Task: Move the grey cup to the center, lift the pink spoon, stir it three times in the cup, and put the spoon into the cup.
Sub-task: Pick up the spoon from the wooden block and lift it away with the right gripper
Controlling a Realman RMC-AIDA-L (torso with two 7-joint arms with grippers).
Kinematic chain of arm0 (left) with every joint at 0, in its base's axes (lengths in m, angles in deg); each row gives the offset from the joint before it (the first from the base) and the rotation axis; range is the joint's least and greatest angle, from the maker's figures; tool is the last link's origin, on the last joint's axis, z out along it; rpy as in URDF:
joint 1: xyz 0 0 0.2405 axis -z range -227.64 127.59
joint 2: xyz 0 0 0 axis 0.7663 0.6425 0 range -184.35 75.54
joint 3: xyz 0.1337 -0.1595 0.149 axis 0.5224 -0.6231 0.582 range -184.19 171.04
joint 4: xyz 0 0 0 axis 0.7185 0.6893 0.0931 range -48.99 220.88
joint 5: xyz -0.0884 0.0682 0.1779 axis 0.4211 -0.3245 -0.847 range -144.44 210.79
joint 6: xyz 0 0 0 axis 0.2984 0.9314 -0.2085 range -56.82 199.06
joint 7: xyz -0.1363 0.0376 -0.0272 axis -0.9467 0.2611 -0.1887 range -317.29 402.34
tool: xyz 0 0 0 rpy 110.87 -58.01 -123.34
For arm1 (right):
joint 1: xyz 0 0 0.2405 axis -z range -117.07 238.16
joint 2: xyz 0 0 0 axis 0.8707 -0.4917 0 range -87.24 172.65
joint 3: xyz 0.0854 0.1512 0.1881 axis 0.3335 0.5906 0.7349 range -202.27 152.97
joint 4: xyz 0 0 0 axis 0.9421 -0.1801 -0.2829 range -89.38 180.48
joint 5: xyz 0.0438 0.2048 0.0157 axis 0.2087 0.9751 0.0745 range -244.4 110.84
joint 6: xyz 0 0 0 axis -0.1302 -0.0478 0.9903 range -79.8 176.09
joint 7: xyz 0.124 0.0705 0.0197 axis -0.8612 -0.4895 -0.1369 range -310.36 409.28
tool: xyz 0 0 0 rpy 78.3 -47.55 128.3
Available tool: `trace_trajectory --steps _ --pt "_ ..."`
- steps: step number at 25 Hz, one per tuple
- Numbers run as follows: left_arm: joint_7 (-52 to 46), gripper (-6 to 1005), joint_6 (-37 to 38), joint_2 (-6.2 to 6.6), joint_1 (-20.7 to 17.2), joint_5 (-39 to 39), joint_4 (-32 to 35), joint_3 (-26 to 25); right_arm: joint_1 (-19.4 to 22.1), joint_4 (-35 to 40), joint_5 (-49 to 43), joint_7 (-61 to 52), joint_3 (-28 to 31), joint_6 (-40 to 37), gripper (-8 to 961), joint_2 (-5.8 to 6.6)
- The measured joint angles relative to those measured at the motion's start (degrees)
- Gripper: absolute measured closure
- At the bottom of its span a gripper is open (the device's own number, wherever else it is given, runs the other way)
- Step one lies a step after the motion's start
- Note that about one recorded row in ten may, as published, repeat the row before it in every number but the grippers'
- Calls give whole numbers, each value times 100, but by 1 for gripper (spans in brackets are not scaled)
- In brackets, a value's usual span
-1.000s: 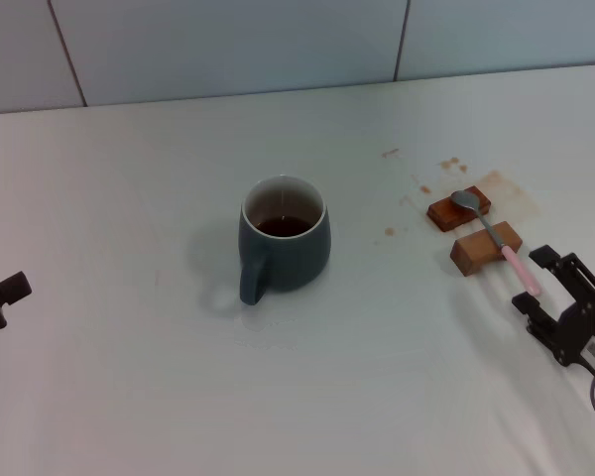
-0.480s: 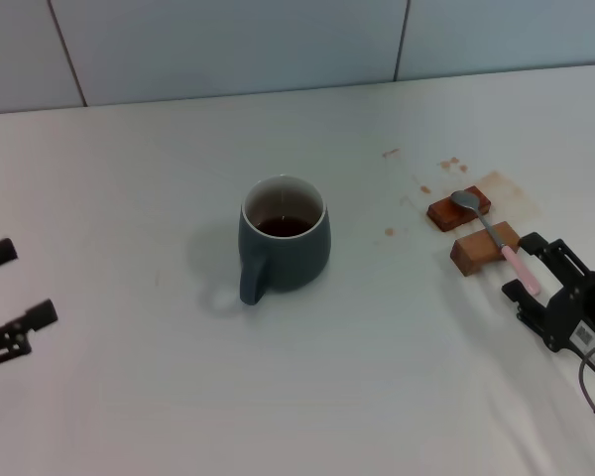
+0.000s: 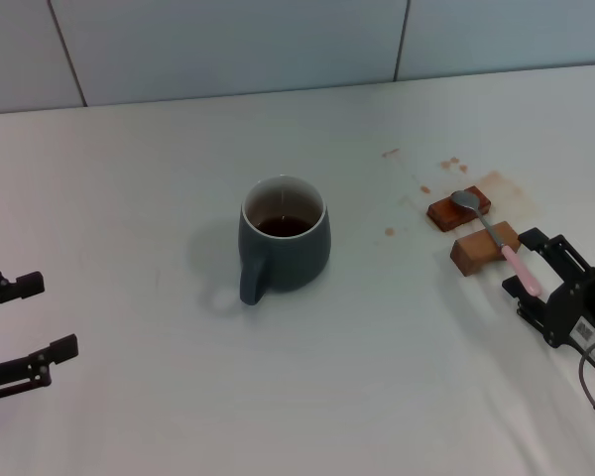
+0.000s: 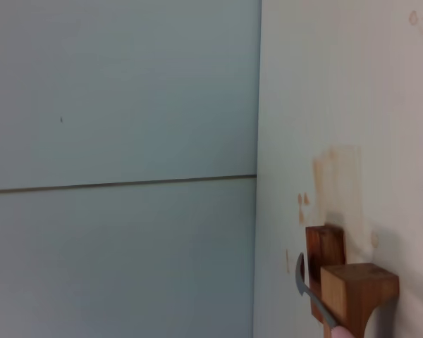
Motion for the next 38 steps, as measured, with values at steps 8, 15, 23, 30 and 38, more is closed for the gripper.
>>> trace_trajectory --steps 8,15,23,30,38 --pt "-2 152 -12 -5 4 -11 3 14 -55 0 4 -2 0 0 137 -2" --pt "-1 153 -12 -11 -1 -11 3 9 -86 -7 11 -3 15 77 136 -10" --pt "7 154 1 -9 -20 -10 3 -3 -107 -22 19 -6 35 129 136 -18" --pt "8 154 8 -8 -17 -10 3 9 -117 -19 19 -8 44 121 137 -18" --pt "8 155 7 -9 13 -10 2 8 -150 -24 19 -9 44 120 136 -12"
